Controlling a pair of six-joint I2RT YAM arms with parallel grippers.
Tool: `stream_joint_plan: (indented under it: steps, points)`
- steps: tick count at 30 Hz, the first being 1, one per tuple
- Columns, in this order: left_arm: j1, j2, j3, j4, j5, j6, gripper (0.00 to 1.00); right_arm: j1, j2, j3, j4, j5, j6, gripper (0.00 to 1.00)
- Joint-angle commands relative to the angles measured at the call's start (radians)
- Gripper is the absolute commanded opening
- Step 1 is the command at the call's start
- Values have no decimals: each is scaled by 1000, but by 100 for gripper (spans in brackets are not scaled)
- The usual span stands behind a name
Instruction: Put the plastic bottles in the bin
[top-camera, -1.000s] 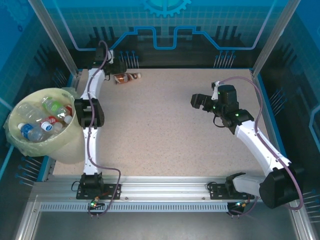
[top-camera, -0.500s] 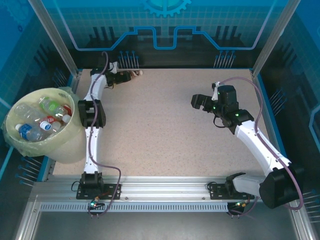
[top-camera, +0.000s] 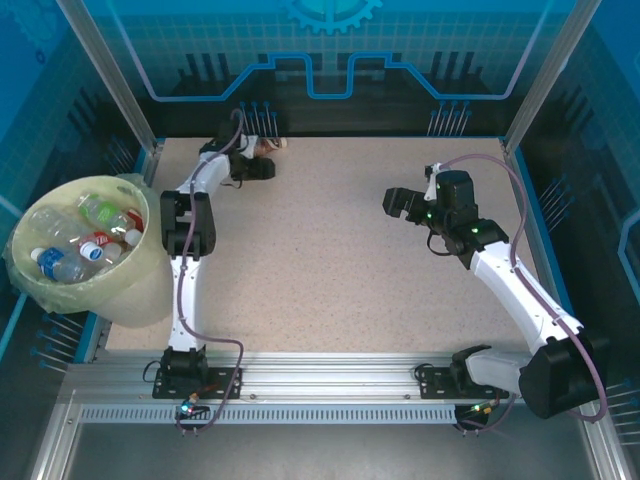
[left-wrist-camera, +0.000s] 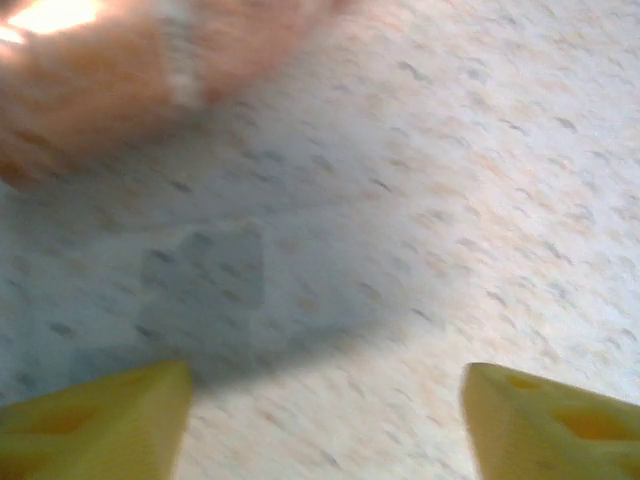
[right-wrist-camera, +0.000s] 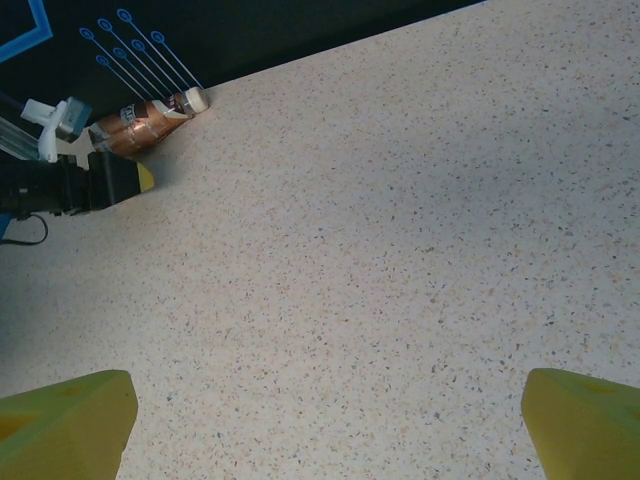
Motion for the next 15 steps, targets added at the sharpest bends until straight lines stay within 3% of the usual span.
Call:
stream_joint_plan:
  steps: [1, 2, 6, 15]
  points:
    - [-19, -177, -106, 233, -44, -28, 94, -14, 9, -7, 11, -2, 12, 100]
    - [-19, -186, -108, 259, -78, -44, 98, -14, 14, -7, 18, -6, 12, 100]
    - [-17, -115, -7, 307, -179, -56, 99, -14, 30, -16, 55, -22, 14, 100]
    - [7, 197, 449, 177, -163, -26, 99, -14, 50, -1, 74, -26, 3, 100]
